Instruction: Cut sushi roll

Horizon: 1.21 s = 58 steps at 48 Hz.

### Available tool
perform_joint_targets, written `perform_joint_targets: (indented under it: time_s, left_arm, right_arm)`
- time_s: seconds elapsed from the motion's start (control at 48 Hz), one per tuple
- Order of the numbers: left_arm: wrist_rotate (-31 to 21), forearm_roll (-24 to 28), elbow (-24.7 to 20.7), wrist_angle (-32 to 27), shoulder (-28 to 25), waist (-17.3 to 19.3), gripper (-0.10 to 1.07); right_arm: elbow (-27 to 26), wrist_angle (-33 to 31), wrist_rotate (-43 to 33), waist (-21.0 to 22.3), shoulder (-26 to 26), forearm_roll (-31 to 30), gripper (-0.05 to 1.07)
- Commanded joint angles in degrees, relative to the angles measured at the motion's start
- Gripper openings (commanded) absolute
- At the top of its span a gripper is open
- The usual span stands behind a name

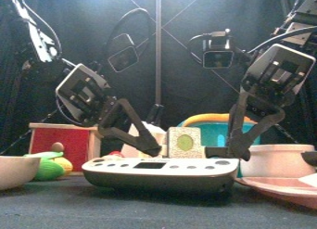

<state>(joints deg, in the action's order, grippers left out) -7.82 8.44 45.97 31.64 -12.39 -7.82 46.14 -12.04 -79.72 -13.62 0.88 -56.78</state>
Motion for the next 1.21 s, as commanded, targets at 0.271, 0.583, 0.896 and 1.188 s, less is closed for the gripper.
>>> perform_joint_targets:
  time_s: [0.271, 0.583, 0.896, 1.188]
  left_arm:
    - [-0.09, 0.0, -1.67, 0.09, 0.79, -2.55, 0.42]
    - [0.09, 0.0, -1.67, -0.7, 2.02, -2.64, 0.43]
    - [0.09, -0.44, -1.23, -0.7, 5.01, -2.2, 0.46]
    - [0.09, -0.44, -1.14, -0.7, 6.59, -2.11, 0.49]
  right_arm:
    - [-1.49, -0.44, -0.18, -1.49, 1.05, 2.11, 0.51]
    - [-2.2, -1.23, 0.0, -1.49, 2.2, 1.23, 0.51]
    - [-2.37, -5.45, 0.0, -1.49, 5.36, -1.32, 0.51]
    - [-3.25, -5.54, -0.18, -1.49, 6.24, -1.58, 0.51]
